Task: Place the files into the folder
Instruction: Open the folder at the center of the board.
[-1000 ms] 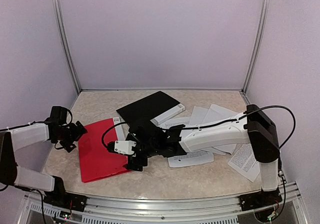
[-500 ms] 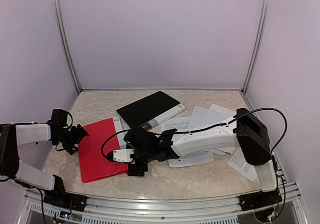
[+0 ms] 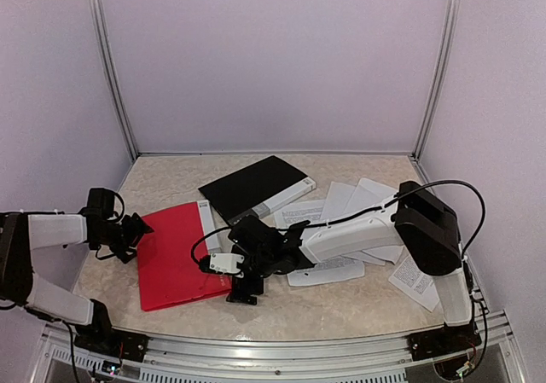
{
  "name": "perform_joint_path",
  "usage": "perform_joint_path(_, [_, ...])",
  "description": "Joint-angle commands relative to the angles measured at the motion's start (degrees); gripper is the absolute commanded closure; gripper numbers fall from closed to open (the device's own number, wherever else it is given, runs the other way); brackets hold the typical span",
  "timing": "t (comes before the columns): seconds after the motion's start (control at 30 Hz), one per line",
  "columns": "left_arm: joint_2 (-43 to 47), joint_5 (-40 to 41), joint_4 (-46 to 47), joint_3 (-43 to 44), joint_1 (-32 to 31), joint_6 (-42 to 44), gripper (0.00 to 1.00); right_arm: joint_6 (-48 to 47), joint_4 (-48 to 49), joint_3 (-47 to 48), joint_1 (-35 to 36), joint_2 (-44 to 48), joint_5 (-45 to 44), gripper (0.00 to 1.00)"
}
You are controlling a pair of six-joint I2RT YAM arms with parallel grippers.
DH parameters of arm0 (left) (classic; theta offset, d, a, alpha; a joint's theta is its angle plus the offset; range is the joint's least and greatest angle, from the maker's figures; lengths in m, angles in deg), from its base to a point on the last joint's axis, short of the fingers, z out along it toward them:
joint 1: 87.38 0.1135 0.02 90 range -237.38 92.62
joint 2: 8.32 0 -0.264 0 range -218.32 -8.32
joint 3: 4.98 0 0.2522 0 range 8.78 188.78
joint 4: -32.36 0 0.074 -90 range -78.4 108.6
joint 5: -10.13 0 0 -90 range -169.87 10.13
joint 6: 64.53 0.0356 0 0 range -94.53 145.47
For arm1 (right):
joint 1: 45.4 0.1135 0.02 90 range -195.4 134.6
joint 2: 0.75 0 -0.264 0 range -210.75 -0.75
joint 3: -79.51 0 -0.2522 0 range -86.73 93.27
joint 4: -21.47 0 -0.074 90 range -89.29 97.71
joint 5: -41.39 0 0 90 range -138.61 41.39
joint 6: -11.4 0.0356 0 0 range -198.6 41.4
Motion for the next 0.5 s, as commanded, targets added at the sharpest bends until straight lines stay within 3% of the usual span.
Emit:
perform_joint_path(0.0, [2.08,-0.38,0.17,-1.03,0.39,-0.01,0.16,3.95,5.20,-4.06,-1.56,1.36,4.92,0.01])
perform_joint_path(0.47, [5.18,-2.00,5.16,-3.23,0.40,1.16,0.30,12.66,10.49,-10.03,-5.88,6.44,10.42,0.01])
